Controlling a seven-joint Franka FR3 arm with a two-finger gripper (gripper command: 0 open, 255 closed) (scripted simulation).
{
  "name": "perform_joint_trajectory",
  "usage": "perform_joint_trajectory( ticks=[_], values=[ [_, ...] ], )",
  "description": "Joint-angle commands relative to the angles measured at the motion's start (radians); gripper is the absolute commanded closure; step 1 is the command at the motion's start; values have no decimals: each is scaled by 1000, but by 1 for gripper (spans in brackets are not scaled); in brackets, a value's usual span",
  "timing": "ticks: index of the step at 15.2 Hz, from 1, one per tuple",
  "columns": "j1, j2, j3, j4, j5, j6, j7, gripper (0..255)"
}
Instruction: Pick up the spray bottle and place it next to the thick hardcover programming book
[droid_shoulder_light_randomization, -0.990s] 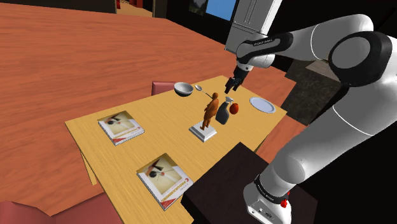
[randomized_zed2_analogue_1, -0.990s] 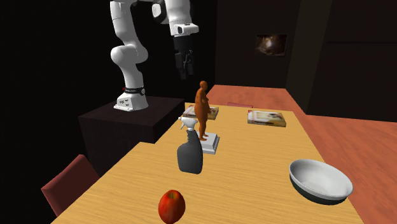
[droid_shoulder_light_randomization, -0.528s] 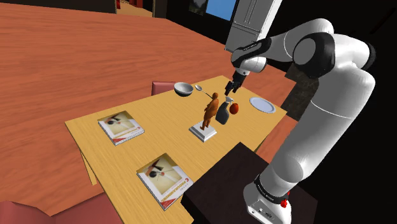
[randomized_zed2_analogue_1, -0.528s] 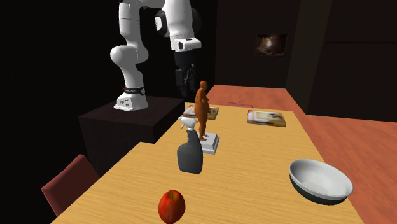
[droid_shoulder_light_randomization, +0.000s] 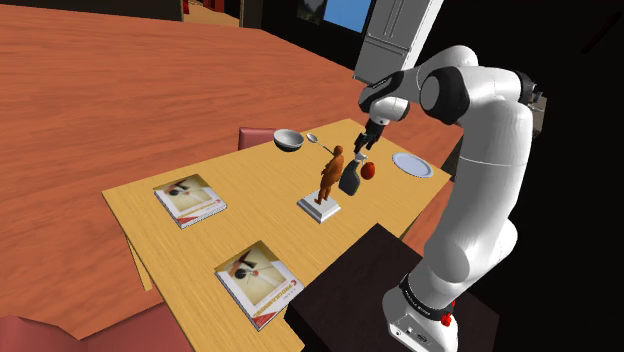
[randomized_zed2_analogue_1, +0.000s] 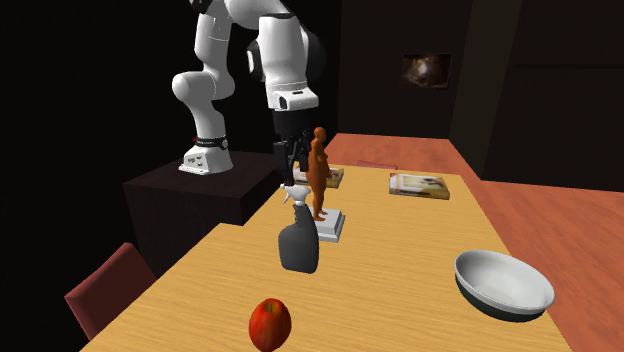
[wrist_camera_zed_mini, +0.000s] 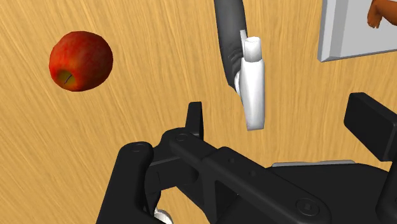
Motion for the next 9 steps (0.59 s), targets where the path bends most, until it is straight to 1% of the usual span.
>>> perform_joint_trajectory(
  ticks=[1, 7, 9],
  values=[
    [-14, 36, 8, 27, 17, 6, -12, 0],
    [-28, 96, 31, 23, 54, 65, -34, 0],
    [-29, 96, 31, 23, 54, 65, -34, 0]
  ],
)
